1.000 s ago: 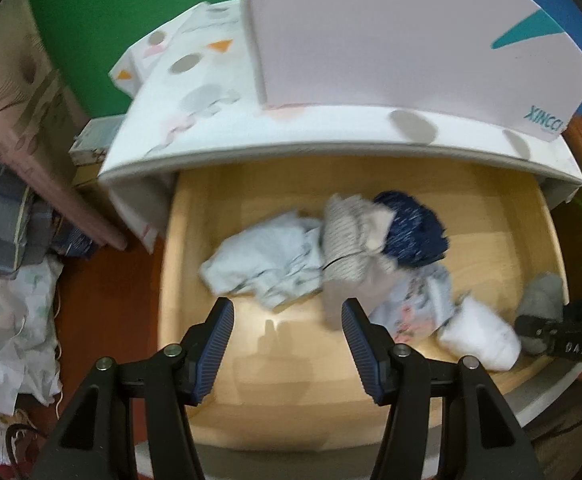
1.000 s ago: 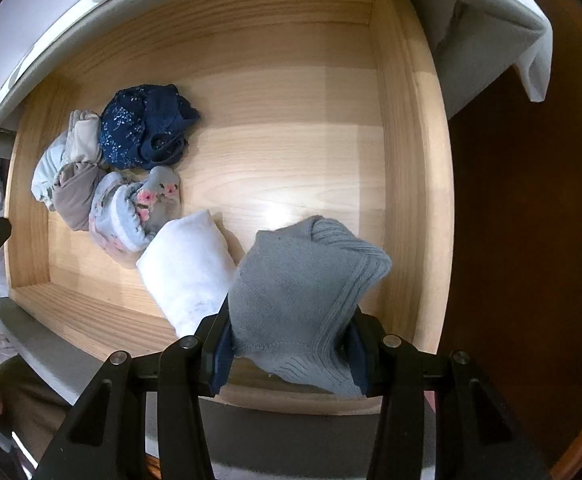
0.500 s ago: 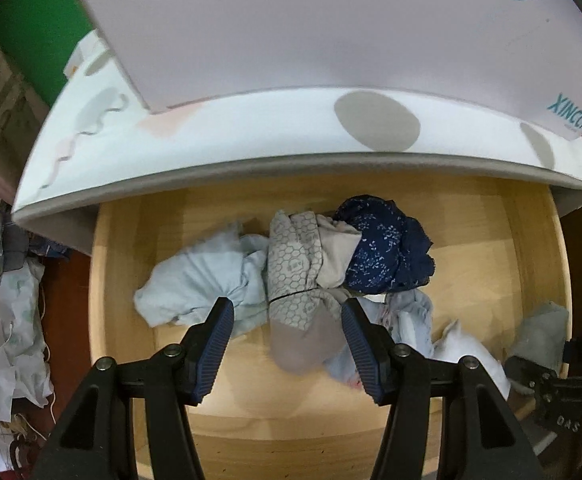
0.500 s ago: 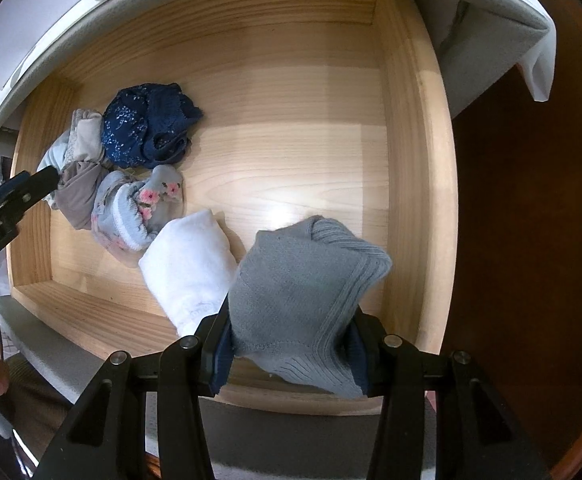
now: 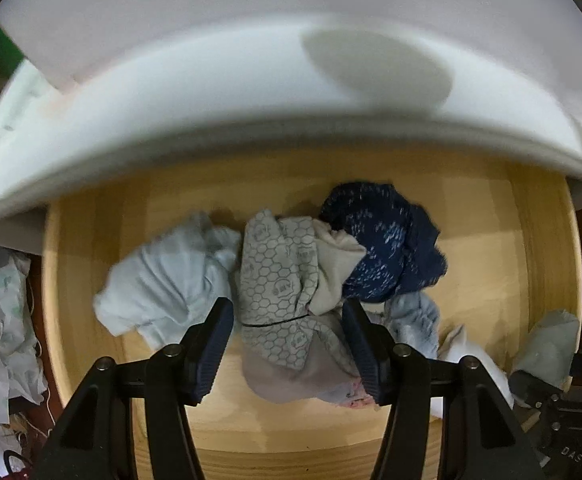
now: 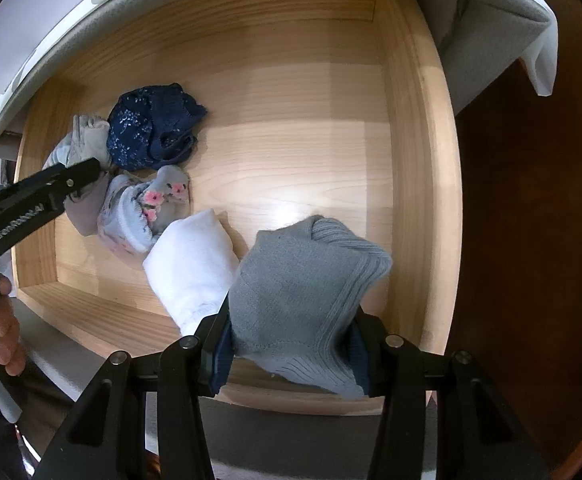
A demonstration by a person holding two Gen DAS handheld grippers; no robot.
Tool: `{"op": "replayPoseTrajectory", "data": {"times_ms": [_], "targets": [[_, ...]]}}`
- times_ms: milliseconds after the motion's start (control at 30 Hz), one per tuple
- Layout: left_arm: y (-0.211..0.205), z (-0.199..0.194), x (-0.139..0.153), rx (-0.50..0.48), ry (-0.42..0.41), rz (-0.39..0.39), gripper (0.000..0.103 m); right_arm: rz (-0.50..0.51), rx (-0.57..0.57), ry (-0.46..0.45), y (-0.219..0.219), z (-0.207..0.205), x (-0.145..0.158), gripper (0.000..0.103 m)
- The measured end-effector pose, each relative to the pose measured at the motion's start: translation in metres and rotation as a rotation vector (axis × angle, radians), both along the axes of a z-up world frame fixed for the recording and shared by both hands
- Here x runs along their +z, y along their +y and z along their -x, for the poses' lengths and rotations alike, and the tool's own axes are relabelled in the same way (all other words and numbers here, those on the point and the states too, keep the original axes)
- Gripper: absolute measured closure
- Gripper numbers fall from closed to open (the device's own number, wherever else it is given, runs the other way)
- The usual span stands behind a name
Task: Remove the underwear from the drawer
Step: 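Lower the left tool onto the grey hexagon-print underwear and grasp it while the right tool holds the grey sock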
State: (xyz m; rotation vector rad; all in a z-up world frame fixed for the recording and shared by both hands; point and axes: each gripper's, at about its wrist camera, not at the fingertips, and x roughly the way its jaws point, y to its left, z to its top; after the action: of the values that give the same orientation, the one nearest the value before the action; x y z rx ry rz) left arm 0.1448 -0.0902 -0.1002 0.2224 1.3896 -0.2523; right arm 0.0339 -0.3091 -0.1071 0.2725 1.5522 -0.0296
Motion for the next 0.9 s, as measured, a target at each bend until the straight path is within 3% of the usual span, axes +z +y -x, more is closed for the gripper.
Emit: {"op": "replayPoseTrajectory", "data": {"times_ms": [133,467,900], "targets": [[0.0,-0.006,-0.01,0.011,0.057,0.0,0.042,-0.005,-0.001,0.0,0.0,0.0,0.0,0.058],[0.009,-0.004,-0.011,-0.011,0.051,-0.003,0.051,-0.009,-0.004,0.0,0.0,-0.001,0.002,0.057],[0.023,0.015,0.006,-0.018,0.081,0.004,0.054,-0.008,-0.003,0.0,0.001,-0.003,0.002,0.057]]}}
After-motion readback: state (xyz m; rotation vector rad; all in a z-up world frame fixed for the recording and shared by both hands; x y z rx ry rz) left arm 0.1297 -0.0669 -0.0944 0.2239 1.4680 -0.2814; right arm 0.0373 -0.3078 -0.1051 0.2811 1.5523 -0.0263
